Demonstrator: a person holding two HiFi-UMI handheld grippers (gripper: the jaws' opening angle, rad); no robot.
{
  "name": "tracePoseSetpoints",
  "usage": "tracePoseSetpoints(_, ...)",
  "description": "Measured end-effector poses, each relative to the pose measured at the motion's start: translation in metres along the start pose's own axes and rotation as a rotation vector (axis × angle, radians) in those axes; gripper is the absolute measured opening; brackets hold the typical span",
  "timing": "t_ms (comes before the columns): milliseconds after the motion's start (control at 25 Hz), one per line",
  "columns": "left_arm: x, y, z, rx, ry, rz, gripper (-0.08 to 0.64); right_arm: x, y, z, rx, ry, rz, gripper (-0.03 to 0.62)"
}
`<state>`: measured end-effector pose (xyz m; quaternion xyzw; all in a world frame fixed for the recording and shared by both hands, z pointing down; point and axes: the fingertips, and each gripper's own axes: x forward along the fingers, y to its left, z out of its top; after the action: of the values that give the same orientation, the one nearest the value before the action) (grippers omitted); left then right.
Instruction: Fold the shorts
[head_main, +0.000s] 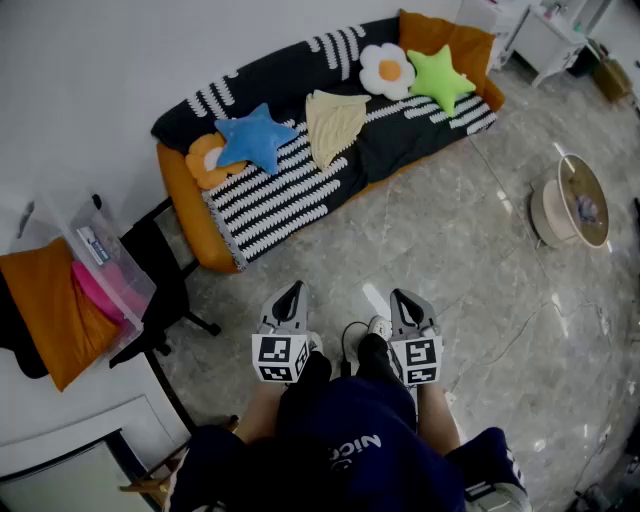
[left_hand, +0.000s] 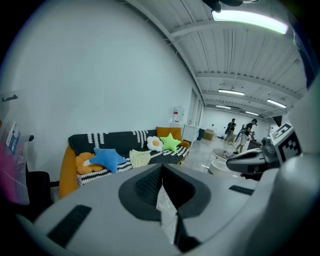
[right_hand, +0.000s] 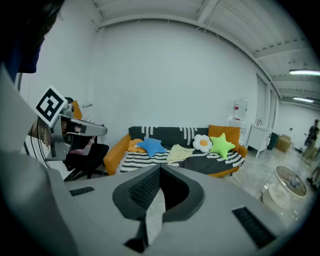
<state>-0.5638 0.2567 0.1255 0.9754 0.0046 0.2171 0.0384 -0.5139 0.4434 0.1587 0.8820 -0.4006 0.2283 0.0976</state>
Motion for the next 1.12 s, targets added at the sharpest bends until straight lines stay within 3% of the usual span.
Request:
tracePoseSetpoints(400,-0.003,-0.03,0.003,-0.029,-0.038,0.006,0.005,-0.013,-0.015,-0.001,-0.035,-0.03,-0.003,0.011)
tracePoseSetpoints(480,0.004,-0.041,0.004,-0.052,-0.035,-0.005,0.046,-0.012,-0.027,0.001,-0.037,-0.036,0.021,0.013)
tracePoseSetpoints(520,0.009,-0.047,0.004,-0.063,-0.029,-0.011,0.144,-0.01,-0.03,0.002,-0.039,-0.034,0.057,0.104)
tracePoseSetpoints(560,0.014,-0.054,0.003,-0.07,-0.02,-0.018,0.229,-0.009,-0.033,0.002,-0.043,-0.029,0.098,0.254)
tracePoseSetpoints(640,0.026,-0.068,0.003,-0.074,-0.003,-0.02,0.282,-0.007,-0.045,0.004,-0.066,-0.027,0.154,0.382)
tracePoseSetpoints(760,0.045,-0.088,0.006,-0.077,0.002,0.0,0.303,-0.006,-0.071,0.008,-0.102,-0.042,0.185,0.405)
tracePoseSetpoints(1120,0.081,-0.113,0.004,-0.174,0.022,0.108,0.305,0.001,-0.132,0.009,-0.147,-0.064,0.181,0.376)
